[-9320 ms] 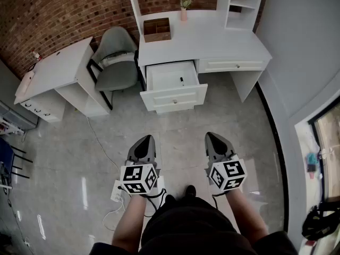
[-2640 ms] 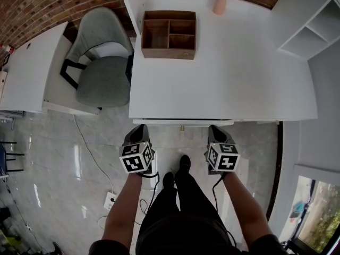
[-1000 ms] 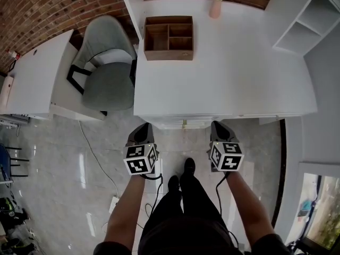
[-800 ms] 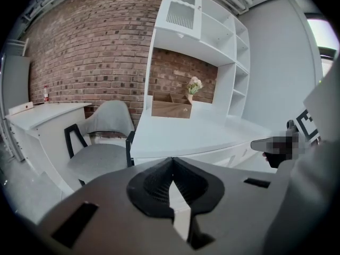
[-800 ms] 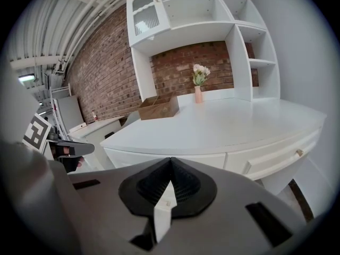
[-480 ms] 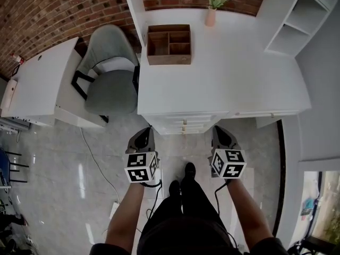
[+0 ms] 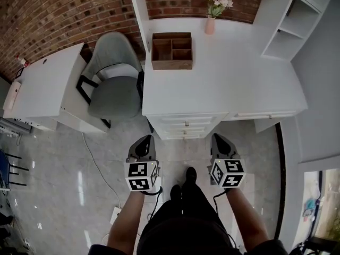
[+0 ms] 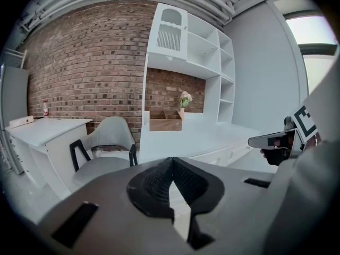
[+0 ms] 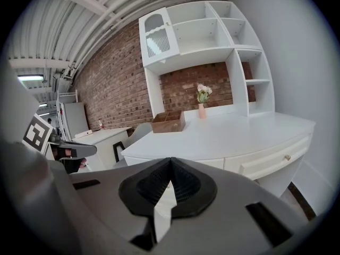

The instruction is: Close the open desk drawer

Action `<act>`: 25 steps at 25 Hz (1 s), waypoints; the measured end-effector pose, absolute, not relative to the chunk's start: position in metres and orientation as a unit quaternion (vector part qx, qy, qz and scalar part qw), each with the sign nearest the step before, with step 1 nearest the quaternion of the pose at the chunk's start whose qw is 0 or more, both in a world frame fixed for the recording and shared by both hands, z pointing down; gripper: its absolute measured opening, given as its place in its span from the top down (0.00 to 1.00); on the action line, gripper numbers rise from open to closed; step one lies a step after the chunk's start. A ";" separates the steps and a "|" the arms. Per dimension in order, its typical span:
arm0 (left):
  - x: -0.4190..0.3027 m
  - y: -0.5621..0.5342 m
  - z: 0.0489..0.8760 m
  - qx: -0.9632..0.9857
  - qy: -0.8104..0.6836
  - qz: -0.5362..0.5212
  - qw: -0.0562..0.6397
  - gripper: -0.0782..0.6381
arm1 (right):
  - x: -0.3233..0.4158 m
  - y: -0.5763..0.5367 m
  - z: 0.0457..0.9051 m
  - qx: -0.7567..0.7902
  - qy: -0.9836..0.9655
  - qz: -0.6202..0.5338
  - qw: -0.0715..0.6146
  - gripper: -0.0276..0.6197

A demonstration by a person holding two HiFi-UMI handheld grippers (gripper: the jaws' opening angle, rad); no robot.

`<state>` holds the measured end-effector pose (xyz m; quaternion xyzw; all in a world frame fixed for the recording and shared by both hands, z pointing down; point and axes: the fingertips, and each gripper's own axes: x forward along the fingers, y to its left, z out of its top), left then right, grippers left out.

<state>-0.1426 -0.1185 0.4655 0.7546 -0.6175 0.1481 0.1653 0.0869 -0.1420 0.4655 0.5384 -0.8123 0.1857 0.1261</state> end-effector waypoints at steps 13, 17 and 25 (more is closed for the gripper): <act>-0.146 -0.084 0.446 0.762 -0.617 0.135 0.144 0.88 | 0.083 -0.101 0.452 0.538 -0.815 0.181 0.114 0.95; -0.146 -0.074 0.443 0.764 -0.615 0.134 0.144 0.88 | 0.085 -0.091 0.446 0.540 -0.816 0.174 0.110 0.95; -0.147 -0.056 0.437 0.767 -0.612 0.130 0.139 0.88 | 0.083 -0.073 0.437 0.538 -0.819 0.178 0.092 0.95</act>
